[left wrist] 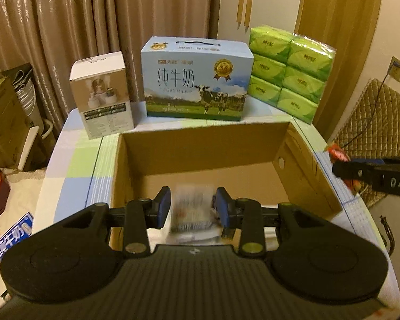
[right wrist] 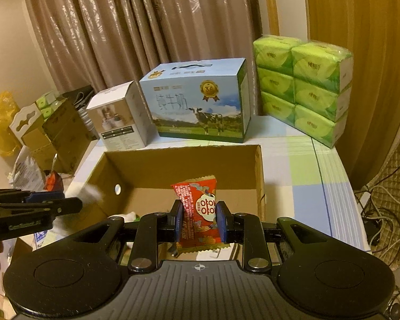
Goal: Organize objects
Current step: 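Carry packet and candy over the box and open both grippers, then withdraw both tools from the box toward the two medicine boxes, then grasp the white ointment box with left gripper while right gripper grasps green box, then carry both medicine boxes over the cardboard box and lower them inside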
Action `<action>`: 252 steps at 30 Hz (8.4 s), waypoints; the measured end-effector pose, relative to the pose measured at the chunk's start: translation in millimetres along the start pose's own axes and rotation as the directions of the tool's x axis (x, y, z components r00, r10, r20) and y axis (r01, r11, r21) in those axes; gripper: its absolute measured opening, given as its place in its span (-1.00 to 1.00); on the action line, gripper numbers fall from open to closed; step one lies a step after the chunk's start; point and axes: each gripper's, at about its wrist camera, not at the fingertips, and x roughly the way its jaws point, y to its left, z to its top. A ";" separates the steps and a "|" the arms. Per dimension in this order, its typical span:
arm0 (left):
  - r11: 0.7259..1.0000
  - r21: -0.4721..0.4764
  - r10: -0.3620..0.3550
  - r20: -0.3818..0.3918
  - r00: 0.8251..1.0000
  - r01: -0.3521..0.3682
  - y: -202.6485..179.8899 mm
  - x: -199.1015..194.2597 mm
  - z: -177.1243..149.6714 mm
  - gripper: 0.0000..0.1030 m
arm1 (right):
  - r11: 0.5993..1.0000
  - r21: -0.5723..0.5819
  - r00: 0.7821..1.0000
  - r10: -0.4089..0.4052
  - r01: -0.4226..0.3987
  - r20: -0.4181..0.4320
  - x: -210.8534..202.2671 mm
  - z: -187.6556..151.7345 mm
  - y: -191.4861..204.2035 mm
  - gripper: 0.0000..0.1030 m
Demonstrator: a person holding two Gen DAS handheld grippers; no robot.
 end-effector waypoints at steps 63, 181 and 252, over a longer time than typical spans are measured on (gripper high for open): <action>0.998 -0.045 0.038 -0.042 0.998 -0.040 -64.9 -145.1 -227.2 0.98 | 0.998 0.023 0.998 -0.065 0.064 0.026 -181.2 -230.0 -19.9 0.90; 0.993 0.101 -0.033 -0.195 0.980 0.053 -85.1 -19.2 -231.1 -0.37 | 0.988 -0.155 0.980 -0.043 0.012 -0.195 -37.1 -226.6 9.7 -0.47; 0.995 0.098 0.000 -0.034 0.999 0.004 -44.8 -122.0 -117.1 -0.37 | 0.973 -0.229 0.998 -0.044 0.031 -0.054 -103.2 -128.5 56.0 -0.47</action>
